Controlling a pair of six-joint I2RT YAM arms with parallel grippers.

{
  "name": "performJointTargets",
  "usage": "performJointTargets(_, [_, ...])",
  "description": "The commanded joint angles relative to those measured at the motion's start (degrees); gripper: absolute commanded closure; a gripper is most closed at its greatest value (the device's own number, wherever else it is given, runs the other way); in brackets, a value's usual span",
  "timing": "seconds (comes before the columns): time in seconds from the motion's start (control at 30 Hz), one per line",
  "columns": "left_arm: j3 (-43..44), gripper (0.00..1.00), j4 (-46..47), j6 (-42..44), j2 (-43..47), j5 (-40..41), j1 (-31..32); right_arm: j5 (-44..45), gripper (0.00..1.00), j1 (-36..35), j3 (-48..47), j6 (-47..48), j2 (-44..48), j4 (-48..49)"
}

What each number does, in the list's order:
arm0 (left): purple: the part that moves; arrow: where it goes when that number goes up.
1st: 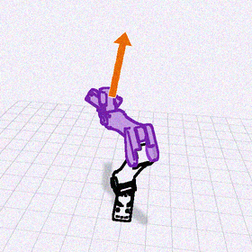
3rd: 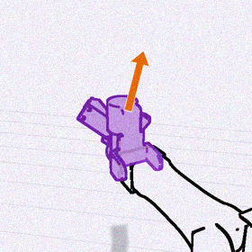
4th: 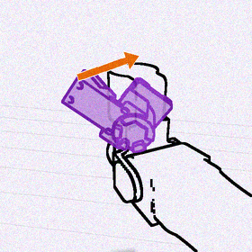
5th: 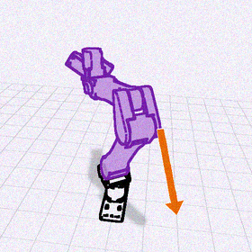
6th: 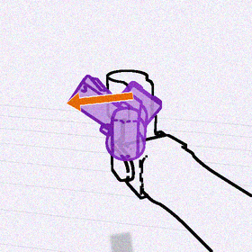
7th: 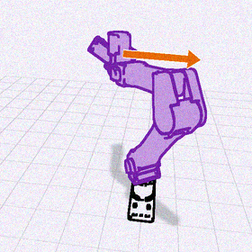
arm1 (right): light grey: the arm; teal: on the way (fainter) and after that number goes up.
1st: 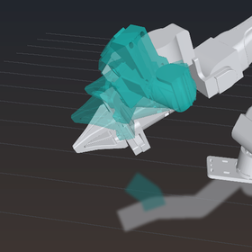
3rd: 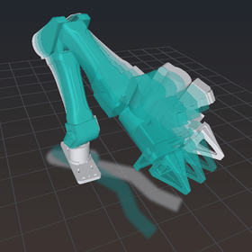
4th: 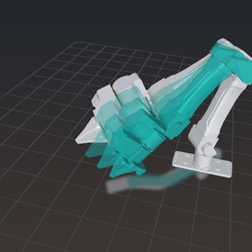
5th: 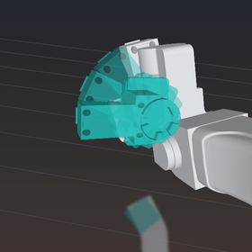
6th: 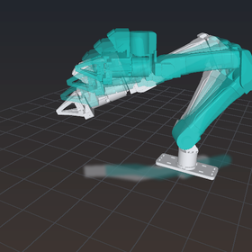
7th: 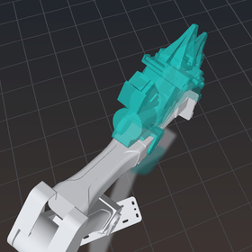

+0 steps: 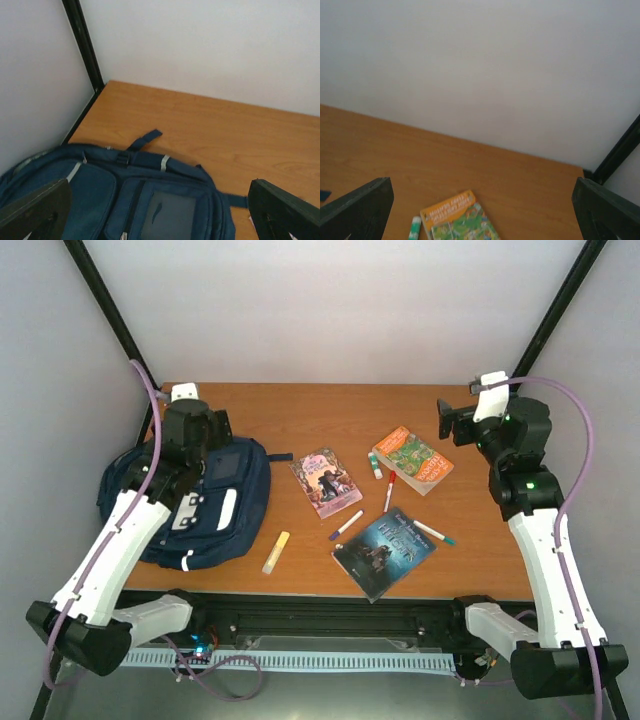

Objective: Pack the student bag
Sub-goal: Adjust the student bag at the center of the board.

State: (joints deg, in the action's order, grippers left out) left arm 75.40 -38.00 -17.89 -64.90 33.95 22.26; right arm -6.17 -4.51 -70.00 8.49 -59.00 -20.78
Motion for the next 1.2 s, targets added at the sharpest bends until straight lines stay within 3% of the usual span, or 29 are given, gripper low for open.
performJointTargets(0.0, [-6.21, 0.01, 3.20, -2.01, 3.36, -7.07, -3.97, -0.51, 0.00, 0.84, 4.61, -0.25, 0.03, 0.16])
performJointTargets(0.27, [-20.08, 0.04, 2.47, -3.25, 10.37, -24.42, -10.87, -9.80, 0.02, 1.85, 14.92, 8.21, 1.66, -3.66])
performJointTargets(0.63, [-27.35, 0.23, -3.46, -3.79, 14.88, -44.02, -13.58, -24.80, 0.26, -1.50, 23.22, 19.24, 0.71, -10.00])
performJointTargets(0.93, [-23.67, 0.28, -12.04, -2.74, 10.37, -47.55, -11.64, -30.59, 0.29, -2.79, 27.39, 24.34, 0.35, -11.91])
performJointTargets(1.17, [-17.25, 0.28, -16.45, -2.82, 0.71, -43.92, -6.20, -32.25, 0.29, -3.13, 28.08, 25.93, 0.71, -12.01])
